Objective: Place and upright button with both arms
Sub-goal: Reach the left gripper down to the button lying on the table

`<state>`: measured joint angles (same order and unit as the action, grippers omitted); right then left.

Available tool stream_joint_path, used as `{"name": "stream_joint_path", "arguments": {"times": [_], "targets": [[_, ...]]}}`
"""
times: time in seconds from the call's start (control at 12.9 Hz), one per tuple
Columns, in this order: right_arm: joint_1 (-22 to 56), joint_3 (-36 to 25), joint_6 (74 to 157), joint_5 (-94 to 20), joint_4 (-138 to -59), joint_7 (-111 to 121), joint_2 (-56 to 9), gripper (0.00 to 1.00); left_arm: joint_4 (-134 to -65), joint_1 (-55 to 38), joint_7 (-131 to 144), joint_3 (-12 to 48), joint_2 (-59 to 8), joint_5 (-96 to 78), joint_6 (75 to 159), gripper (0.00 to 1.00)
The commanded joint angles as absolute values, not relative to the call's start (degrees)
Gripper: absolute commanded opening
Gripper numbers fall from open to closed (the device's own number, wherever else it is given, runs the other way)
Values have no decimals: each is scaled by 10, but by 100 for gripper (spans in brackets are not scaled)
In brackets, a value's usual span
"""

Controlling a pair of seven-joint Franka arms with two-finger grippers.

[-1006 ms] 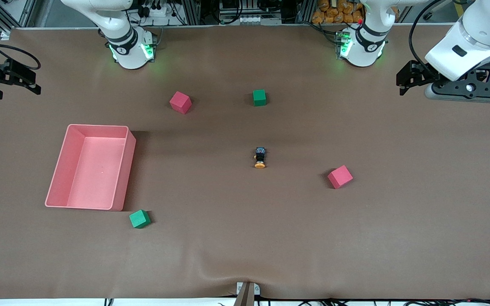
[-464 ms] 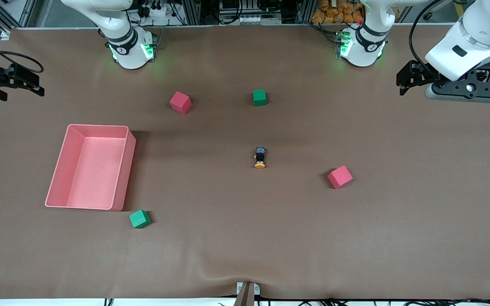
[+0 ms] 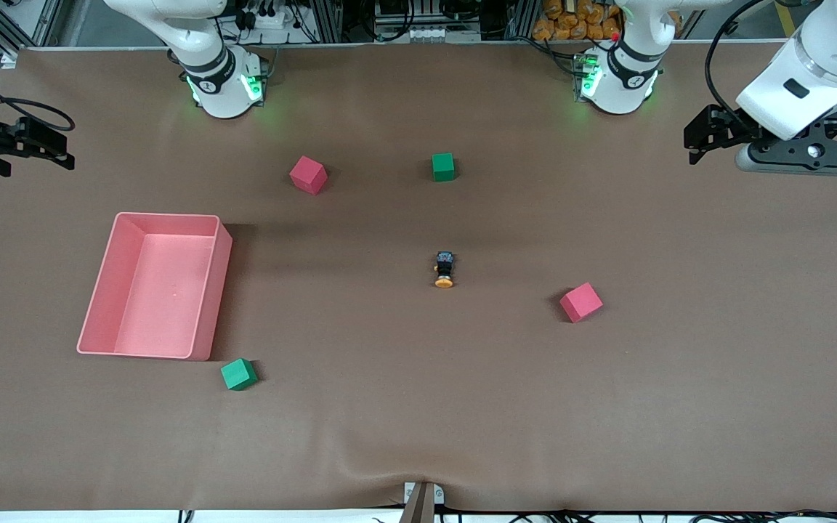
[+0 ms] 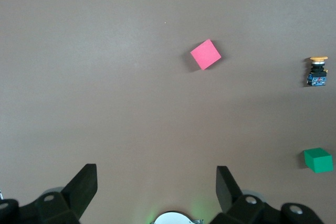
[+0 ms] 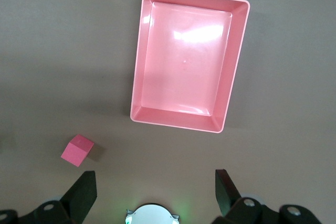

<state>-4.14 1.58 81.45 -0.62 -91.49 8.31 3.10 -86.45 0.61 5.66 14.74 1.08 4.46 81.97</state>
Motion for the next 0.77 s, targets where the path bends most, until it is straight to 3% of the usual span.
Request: {"name": "stream_joint_path", "arguments": {"times": [0.0, 0.46, 0.7], "targets": [[-58, 24, 822, 0, -911, 85, 36, 100, -862, 12, 45, 140, 18, 45, 818, 100], [-58, 24, 842, -2, -912, 85, 32, 100, -865, -3, 53, 147, 7, 27, 818, 100], [-58, 24, 844, -6, -911, 85, 31, 100, -862, -60, 92, 165, -85, -27, 821, 100]]}}
